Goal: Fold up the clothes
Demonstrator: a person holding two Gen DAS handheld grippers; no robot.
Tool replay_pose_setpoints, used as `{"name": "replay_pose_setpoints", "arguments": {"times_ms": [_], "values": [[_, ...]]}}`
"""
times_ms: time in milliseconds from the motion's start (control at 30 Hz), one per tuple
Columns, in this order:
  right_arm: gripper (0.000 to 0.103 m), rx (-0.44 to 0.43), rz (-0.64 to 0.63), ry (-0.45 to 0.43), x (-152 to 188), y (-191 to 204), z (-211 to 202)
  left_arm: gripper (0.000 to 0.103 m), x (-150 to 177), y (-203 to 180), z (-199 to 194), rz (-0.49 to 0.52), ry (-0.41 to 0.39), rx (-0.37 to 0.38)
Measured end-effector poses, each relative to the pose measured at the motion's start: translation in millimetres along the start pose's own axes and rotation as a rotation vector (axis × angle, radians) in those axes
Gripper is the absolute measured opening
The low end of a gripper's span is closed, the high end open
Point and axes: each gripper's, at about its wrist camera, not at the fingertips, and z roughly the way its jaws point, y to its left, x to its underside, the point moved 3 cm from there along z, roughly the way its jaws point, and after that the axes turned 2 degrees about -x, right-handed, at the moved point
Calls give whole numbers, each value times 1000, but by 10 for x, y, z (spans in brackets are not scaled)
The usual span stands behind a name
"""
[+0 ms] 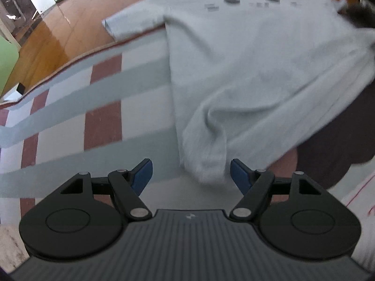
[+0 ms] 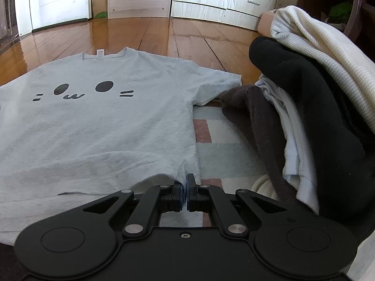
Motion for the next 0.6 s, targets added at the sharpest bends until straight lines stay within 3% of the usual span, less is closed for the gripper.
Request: {"name": "replay_pose_setpoints", "arguments": {"times_ms": [33, 100, 200, 333, 400, 467, 533, 600], "values": [[2, 1, 1, -2, -1, -11, -7, 53, 29, 25, 13, -8, 3, 3], [2, 5, 7, -8, -5, -36, -26, 27, 24, 182, 5, -86, -2, -6], [2, -1, 22, -11, -12, -64, -41, 14, -10, 318, -13, -179, -19, 49], [2, -11, 36, -15, -9, -63, -52, 14, 1, 326, 32, -222, -7, 111], [2, -18, 41, -23, -8, -55, -68, 24, 17, 307, 69, -233, 7, 137], [2, -30, 52, -27, -19, -64, -78, 27, 39, 298, 107, -240, 14, 146], [2, -43, 69, -35, -41, -87, -99, 4, 16, 323, 78, -238, -22, 133], [1, -58, 90, -51, -77, -123, -161, 4, -35, 369, -42, -241, -86, 117]]}}
